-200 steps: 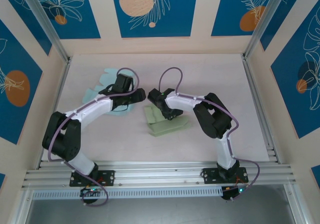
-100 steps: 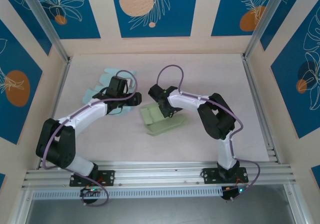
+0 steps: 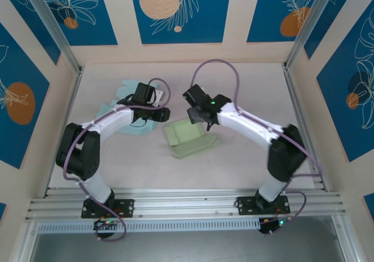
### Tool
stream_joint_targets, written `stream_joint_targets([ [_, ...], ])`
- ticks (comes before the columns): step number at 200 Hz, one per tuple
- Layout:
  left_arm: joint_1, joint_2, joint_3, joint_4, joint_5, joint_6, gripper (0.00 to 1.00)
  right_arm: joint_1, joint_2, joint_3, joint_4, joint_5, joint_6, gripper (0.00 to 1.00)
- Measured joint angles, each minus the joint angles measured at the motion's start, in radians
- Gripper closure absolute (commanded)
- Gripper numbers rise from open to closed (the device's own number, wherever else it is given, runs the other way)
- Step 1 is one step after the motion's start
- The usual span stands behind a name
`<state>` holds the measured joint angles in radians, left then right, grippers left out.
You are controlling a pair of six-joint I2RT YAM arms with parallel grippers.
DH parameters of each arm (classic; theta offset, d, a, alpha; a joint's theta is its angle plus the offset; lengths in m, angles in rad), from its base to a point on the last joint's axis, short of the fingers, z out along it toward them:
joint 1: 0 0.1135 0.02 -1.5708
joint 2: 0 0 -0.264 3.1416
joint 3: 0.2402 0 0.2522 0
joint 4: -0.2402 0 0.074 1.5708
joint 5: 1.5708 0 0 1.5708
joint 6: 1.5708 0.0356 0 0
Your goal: Fold the paper box
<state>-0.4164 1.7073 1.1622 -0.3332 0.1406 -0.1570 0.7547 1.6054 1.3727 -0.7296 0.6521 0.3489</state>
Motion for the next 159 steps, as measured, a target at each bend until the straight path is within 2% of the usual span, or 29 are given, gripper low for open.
stream_joint_targets([
  [20, 0.000, 0.041, 0.017, -0.008, -0.011, 0.008, 0.45, 0.035, -0.223, -0.089, -0.039, 0.009, 0.066, 0.38],
  [43, 0.000, 0.082, 0.045, -0.011, -0.015, 0.017, 0.49, 0.095, -0.492, -0.214, -0.089, -0.013, 0.166, 0.51],
  [58, 0.000, 0.113, 0.066, -0.021, -0.029, 0.023, 0.56, 0.152, -0.655, -0.320, -0.129, -0.037, 0.257, 0.59],
  [74, 0.000, 0.144, 0.081, -0.027, -0.050, 0.036, 0.58, 0.232, -0.776, -0.425, -0.188, -0.054, 0.376, 0.61],
  [96, -0.001, 0.165, 0.081, -0.043, -0.064, 0.037, 0.59, 0.351, -0.833, -0.562, -0.244, -0.069, 0.542, 0.61],
  [114, -0.004, 0.172, 0.081, -0.054, -0.071, 0.037, 0.59, 0.404, -0.835, -0.688, -0.223, -0.100, 0.649, 0.62],
  [137, -0.008, 0.177, 0.079, -0.053, -0.079, 0.036, 0.59, 0.394, -0.819, -0.835, -0.106, -0.148, 0.725, 0.62],
  [159, -0.015, 0.177, 0.069, -0.050, -0.082, 0.035, 0.59, 0.343, -0.817, -0.934, 0.033, -0.206, 0.758, 0.61],
])
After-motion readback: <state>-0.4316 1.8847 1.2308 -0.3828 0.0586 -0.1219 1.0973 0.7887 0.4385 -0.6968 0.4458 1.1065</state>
